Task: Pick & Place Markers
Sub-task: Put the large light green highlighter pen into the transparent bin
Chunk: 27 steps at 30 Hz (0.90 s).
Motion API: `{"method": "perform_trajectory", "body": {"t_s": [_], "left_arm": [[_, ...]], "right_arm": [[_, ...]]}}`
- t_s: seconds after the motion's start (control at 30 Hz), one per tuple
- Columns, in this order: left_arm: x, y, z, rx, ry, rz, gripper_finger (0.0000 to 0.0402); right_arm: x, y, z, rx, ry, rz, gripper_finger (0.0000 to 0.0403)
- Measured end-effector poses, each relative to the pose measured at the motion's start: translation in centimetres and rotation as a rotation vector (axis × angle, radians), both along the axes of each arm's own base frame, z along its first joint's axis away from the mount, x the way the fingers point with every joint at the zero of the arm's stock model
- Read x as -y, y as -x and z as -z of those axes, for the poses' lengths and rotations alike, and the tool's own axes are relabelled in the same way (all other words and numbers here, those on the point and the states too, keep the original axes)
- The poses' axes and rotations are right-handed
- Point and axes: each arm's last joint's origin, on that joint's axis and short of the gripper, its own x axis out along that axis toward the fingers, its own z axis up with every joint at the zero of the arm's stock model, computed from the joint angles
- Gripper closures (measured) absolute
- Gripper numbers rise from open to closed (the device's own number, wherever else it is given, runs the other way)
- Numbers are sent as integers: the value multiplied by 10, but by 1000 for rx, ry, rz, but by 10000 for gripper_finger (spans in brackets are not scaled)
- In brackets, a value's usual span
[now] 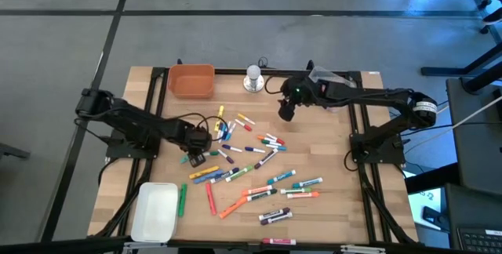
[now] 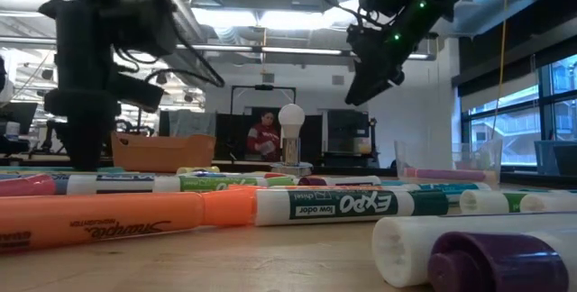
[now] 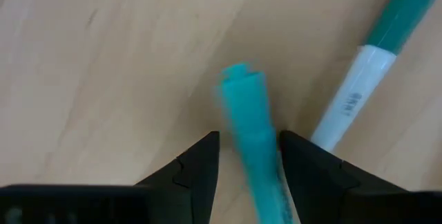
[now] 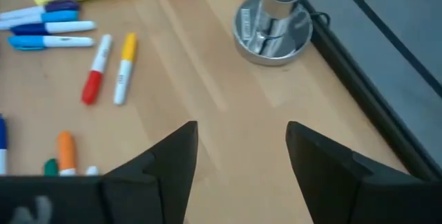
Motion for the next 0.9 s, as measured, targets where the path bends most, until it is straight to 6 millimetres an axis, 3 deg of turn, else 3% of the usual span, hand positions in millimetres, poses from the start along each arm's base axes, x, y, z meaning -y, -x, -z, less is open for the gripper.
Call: {"method": "perform_trajectory", "body": {"t_s": [0.27, 0.37, 0.5, 0.73, 0.9], "left_arm": [[-10, -4, 6, -32, 11, -48, 340], [-15, -2, 1, 21, -15, -105, 343], [-20, 1, -1, 56, -110, -199, 343], [-21, 1, -1, 84, -112, -337, 343], [-19, -5, -4, 180, -227, -351, 343]], "right_arm": [[-20, -4, -10, 60, 28, 6, 181], [-28, -5, -10, 84, -6, 56, 181], [-43, -6, -7, 26, -2, -20, 181], [-44, -11, -16, 60, 96, -70, 181], [-53, -8, -10, 12, 34, -74, 181]]}}
